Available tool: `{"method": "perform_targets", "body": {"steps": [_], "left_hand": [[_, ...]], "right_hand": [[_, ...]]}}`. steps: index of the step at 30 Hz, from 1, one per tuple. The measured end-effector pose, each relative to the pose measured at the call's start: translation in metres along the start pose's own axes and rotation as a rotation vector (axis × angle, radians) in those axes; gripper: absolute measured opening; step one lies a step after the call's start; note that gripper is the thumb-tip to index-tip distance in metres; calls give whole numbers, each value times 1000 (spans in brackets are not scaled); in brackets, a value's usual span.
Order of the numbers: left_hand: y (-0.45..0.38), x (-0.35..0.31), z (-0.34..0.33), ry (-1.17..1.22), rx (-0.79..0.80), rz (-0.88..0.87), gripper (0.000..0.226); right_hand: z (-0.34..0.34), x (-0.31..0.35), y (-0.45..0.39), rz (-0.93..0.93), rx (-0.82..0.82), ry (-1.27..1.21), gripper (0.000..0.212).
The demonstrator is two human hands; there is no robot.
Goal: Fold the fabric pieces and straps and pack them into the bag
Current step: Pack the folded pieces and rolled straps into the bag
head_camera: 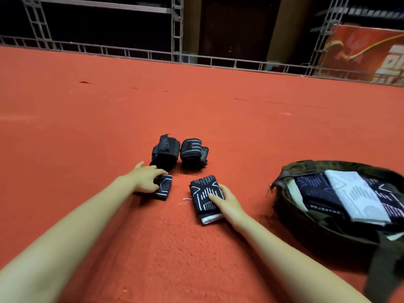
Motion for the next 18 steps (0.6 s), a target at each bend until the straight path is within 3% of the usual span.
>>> {"method": "perform_targets", "body": {"steps": [7, 12, 16, 18], "left_hand": [[44, -28, 27, 207, -113, -34, 56], [77, -79, 59, 600, -198, -17, 53], [95, -131, 101, 864, -307, -9, 49], [58, -172, 89, 1011, -324, -11, 49]], "right_hand": [[31, 37, 28, 97, -50, -65, 47], [91, 90, 63, 247, -160, -95, 42], [159, 125, 99, 384, -321, -75, 51], [197, 128, 112, 411, -381, -68, 53]]}}
Point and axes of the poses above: each hand's wrist, its own y-axis away from the middle knuckle, its own z-axis out of the back of the hand, x = y × z, the point moved 10 cm from there along -y, towards the middle knuckle, and after that the axes turned 6 degrees about -x, right-handed, at the moved point
